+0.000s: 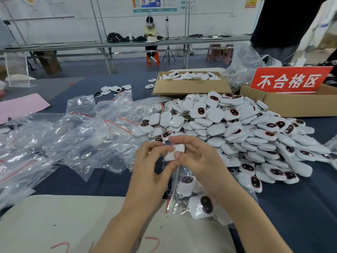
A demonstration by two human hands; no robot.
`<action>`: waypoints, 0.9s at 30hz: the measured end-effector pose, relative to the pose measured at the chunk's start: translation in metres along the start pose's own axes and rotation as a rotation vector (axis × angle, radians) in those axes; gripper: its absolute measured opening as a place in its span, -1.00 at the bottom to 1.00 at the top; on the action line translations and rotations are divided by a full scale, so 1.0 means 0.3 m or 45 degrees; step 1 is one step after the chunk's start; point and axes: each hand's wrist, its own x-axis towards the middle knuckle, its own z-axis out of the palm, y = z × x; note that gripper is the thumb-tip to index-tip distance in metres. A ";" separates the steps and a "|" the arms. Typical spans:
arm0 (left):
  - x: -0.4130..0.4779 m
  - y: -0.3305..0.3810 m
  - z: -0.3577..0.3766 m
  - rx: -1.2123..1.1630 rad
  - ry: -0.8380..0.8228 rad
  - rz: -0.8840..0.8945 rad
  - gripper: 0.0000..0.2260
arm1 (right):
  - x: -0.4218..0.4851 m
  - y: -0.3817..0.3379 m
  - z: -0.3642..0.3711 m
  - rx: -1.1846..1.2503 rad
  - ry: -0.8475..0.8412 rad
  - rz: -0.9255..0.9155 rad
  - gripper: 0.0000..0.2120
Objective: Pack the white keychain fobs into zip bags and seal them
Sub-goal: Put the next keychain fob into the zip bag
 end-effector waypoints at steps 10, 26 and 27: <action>-0.007 -0.020 0.000 -0.096 -0.164 -0.068 -0.69 | 0.007 0.006 0.014 -0.018 0.190 -0.028 -0.74; 0.013 -0.066 -0.092 0.324 -0.421 -0.320 -0.45 | 0.012 0.059 -0.104 -0.795 0.019 0.084 -0.81; 0.012 -0.065 -0.093 0.320 -0.474 -0.304 -0.43 | 0.012 0.061 -0.111 -0.852 -0.019 0.110 -0.81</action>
